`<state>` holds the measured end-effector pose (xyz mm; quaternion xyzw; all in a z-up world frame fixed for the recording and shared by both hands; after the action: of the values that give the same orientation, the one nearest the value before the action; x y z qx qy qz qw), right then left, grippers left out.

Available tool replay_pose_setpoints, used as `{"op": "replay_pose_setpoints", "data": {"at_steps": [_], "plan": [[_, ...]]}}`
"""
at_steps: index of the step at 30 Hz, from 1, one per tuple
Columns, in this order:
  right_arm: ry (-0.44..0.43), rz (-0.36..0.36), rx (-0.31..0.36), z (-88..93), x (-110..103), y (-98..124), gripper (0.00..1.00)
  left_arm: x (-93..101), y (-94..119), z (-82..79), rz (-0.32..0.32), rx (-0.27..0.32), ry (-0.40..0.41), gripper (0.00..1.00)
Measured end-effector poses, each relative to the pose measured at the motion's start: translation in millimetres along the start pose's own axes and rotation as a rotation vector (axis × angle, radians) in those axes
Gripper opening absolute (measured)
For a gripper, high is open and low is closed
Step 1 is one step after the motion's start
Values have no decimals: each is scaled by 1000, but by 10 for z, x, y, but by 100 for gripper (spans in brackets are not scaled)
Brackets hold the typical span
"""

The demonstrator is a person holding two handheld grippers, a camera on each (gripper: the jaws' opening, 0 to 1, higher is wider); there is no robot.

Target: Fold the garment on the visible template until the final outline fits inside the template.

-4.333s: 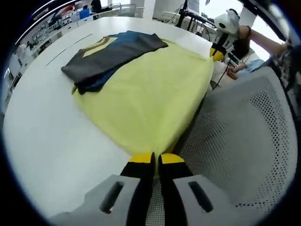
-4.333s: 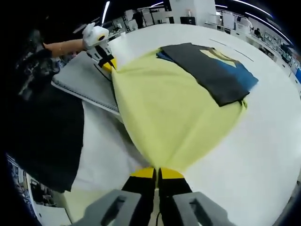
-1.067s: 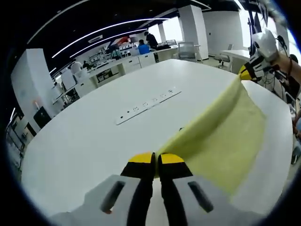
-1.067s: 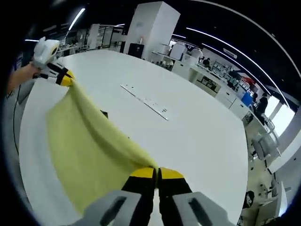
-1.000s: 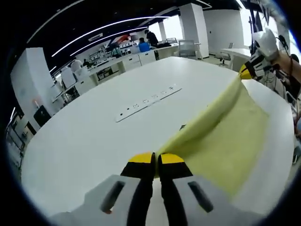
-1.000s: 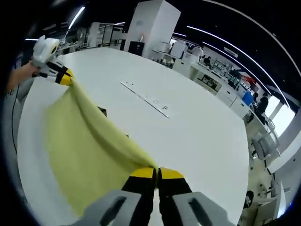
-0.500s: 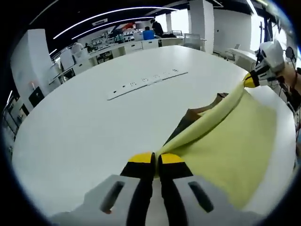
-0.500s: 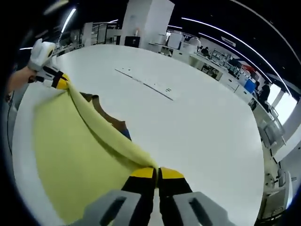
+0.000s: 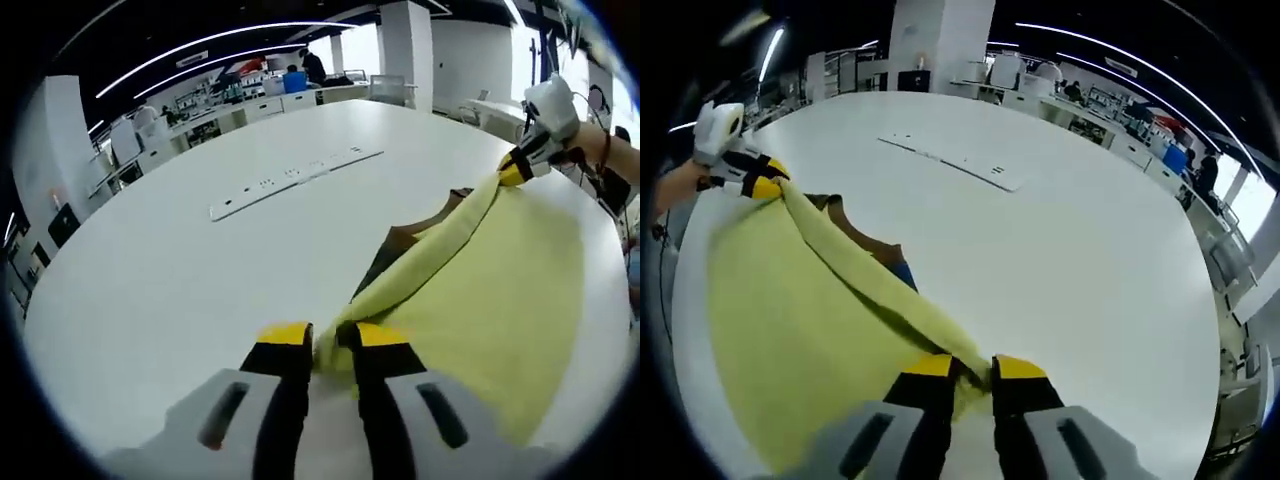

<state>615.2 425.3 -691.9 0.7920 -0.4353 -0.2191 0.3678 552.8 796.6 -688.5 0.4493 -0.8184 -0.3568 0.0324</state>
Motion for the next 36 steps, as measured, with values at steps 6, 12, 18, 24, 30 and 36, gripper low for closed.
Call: {"op": "replay_pose_setpoints", "data": {"at_steps": [6, 12, 18, 24, 30, 36], "plan": [[44, 13, -10, 41, -17, 83, 27, 71, 48, 42, 23, -16, -88, 34], [-10, 35, 18, 54, 43, 11, 28, 47, -36, 100, -24, -71, -172, 38], [-85, 65, 78, -27, 91, -128, 28, -112, -197, 14, -153, -69, -207, 37], [-185, 102, 128, -71, 161, -203, 29, -182, -291, -49, -209, -27, -126, 37], [-232, 108, 158, -123, 203, -117, 29, -250, -206, -101, -238, -3, -46, 41], [-283, 56, 170, -133, 141, 16, 42, -282, -35, -43, -258, 1, 128, 54]]}}
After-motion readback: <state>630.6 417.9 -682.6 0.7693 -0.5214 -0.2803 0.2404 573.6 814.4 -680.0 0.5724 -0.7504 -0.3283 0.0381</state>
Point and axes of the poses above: the point that each gripper's makers call its tool centre point, and the gripper's own axes: y roughly backward along the fingers, x roughly to its right, z roughly out of its underside, the point moved 9 cm from there along y, roughly backward along the fingers, and after that the axes turned 14 degrees about -y, right-handed, at the moved point
